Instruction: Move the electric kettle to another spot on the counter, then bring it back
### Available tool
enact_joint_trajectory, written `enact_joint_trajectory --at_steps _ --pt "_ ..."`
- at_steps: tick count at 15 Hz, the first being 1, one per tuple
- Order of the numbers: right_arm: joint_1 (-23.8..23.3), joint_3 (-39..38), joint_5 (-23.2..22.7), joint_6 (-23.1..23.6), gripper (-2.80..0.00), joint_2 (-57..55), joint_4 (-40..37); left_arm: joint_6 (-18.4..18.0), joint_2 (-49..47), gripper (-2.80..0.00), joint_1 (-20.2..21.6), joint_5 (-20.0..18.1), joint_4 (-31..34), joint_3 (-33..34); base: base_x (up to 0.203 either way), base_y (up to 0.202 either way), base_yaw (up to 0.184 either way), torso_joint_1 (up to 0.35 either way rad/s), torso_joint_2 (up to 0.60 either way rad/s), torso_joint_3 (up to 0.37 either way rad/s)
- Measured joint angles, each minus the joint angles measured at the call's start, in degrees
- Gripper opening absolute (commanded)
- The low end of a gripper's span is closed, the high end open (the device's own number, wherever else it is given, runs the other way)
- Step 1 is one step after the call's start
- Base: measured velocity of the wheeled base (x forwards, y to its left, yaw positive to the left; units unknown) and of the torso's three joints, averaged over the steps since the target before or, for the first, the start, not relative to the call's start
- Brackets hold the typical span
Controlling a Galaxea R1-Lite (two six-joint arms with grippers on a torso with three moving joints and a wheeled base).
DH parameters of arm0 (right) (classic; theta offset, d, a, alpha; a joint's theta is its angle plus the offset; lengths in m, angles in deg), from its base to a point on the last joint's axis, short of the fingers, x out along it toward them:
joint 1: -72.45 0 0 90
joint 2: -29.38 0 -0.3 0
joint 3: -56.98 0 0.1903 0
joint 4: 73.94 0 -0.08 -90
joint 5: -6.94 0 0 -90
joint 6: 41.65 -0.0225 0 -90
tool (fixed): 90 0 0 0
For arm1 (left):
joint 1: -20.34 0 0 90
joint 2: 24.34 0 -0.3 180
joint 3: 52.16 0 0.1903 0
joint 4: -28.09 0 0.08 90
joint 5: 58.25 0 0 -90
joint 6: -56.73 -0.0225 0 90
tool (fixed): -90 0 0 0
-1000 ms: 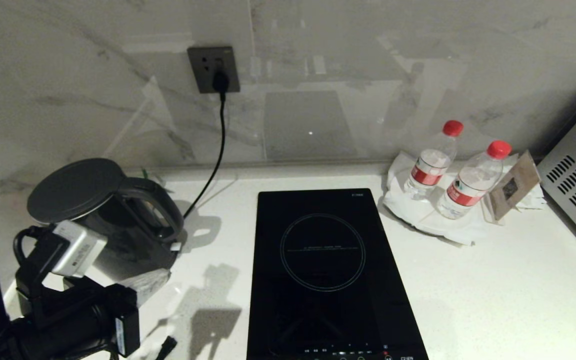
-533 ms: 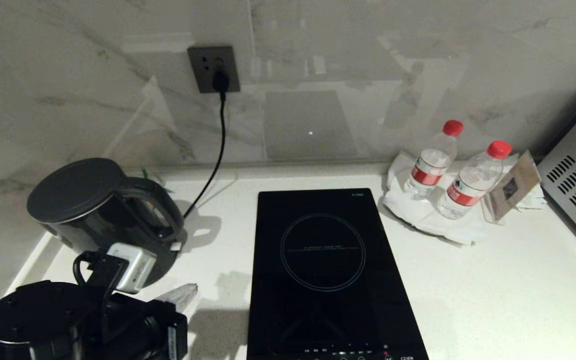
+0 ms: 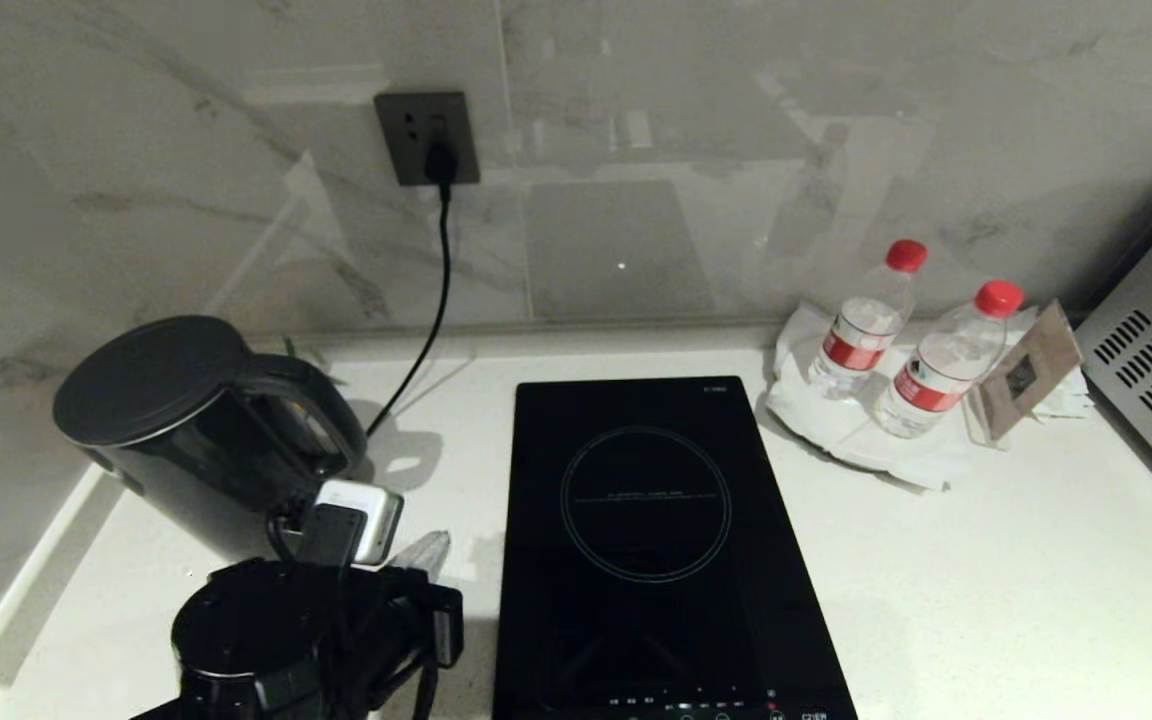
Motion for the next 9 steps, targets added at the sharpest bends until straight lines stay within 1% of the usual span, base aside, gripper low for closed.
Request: enact_joint_trajectory --at_steps 1,3,4,6,8,9 --pt "0.00 0.00 0.00 0.00 -2.80 0.00 0.02 -1.04 -2.14 -2.80 0.32 0.04 -2.20 -0.49 0.000 0.000 0.000 0.000 0.00 0.000" --pt "0.00 0.00 0.00 0.00 -2.80 0.00 -0.01 -4.33 -6.30 -2.80 2.16 0.02 -7.28 -1.81 0.000 0.000 0.000 0.000 0.00 0.000" --pt "0.00 0.00 0.01 -0.01 -2.80 0.00 0.01 -5.21 -7.92 -2.80 3.12 -0.02 -9.59 -2.10 0.000 0.000 0.000 0.000 0.00 0.000" --pt "0.00 0.00 0.00 -0.02 -2.80 0.00 -0.01 -5.90 -10.72 -2.80 5.05 -0.10 -11.73 -2.45 0.000 0.000 0.000 0.000 0.00 0.000" --pt "0.00 0.00 0.00 0.00 -2.80 0.00 -0.01 -7.79 -13.38 -2.80 6.98 -0.16 -13.88 -2.93 0.000 0.000 0.000 0.000 0.00 0.000" --pt "0.00 0.00 0.01 0.00 -2.80 0.00 0.00 -8.67 -14.50 -0.01 7.52 -0.22 -14.13 -2.90 0.000 0.000 0.000 0.000 0.00 0.000"
